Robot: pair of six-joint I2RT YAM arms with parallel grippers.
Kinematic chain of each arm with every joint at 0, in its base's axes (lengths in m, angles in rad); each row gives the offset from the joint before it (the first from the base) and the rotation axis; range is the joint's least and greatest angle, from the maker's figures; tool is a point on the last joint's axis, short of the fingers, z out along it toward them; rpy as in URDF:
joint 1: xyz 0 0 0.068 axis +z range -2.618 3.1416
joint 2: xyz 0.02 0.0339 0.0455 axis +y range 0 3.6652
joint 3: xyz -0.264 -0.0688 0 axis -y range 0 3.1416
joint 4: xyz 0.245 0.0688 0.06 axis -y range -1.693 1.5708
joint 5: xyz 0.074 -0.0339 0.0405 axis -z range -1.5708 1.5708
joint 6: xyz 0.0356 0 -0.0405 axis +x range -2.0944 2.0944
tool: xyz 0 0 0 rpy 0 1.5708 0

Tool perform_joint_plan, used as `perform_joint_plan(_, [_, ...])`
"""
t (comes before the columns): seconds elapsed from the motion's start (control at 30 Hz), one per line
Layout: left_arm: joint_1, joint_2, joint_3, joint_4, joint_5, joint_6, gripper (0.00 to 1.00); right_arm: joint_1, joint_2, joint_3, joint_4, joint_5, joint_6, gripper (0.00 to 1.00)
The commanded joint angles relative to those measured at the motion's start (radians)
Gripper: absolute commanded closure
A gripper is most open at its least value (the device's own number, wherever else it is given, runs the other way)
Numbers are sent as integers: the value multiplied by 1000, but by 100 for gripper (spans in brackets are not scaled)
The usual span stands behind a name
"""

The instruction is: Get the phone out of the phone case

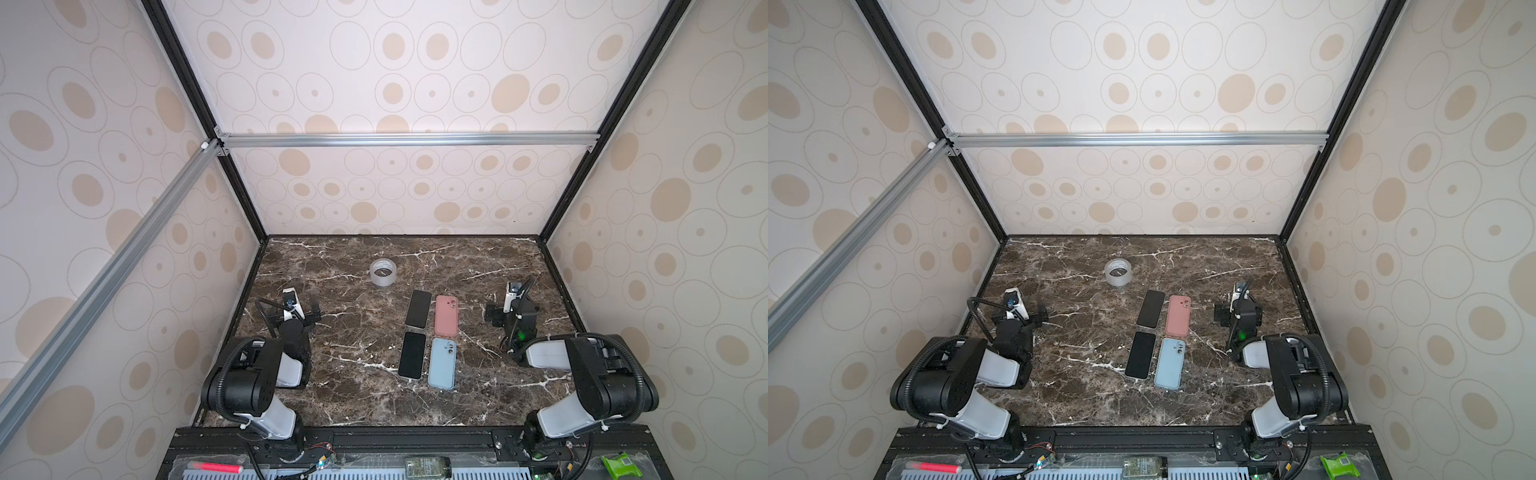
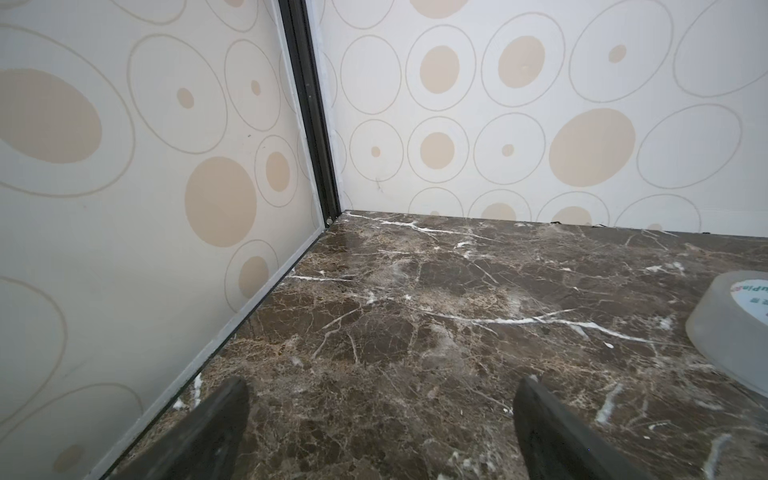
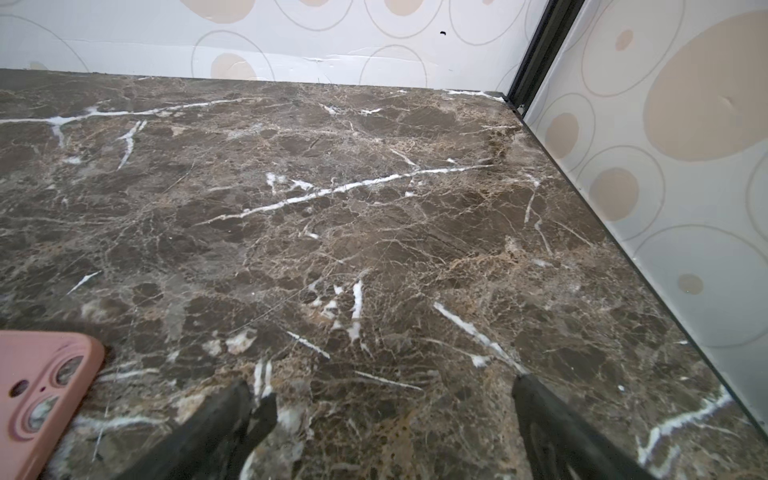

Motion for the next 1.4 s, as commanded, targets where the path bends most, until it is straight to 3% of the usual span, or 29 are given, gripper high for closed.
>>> perform_joint_plan(0.0, [1, 3, 14, -5, 28, -6, 1, -5, -2, 10, 20, -8, 2, 0])
perform_joint_plan(0.73, [-2, 2, 17, -14, 34, 0, 1, -9, -6, 6, 20, -39, -9, 0])
perform_joint_plan(0.8, [-2, 2, 17, -14, 34, 0, 1, -8, -22, -51, 102, -225, -88, 0])
perform_joint_plan(0.87, [-2, 2, 17, -14, 34, 0, 1, -9, -51, -175, 293, -297, -114, 0])
perform_joint_plan(0.93, [-3, 1, 16, -13, 34, 0, 1, -9, -15, -250, 483, -268, -97, 0])
perform_joint_plan(0.97, [-2, 2, 17, -14, 34, -1, 1, -9, 15, -236, 505, -173, -61, 0])
perform_joint_plan(1.03, [-2, 2, 16, -14, 34, -1, 1, -9, 34, -151, 404, 30, 10, 0])
perform_joint_plan(1.07, [-3, 2, 17, -15, 34, -1, 1, -10, -4, -94, 230, 84, 44, 0])
perform_joint_plan(1.1, [-3, 1, 17, -14, 34, -1, 1, -11, -35, -28, 49, 75, 58, 0])
perform_joint_plan(1.13, [-2, 2, 16, -14, 35, -1, 1, -11, -24, 23, -23, 73, 45, 0])
perform_joint_plan(1.27, [-2, 2, 15, -14, 34, 0, 1, -1, 24, -31, 152, 34, 2, 0])
perform_joint_plan(1.37, [-3, 2, 17, -14, 34, -1, 1, -3, -9, 8, 13, 8, 9, 0])
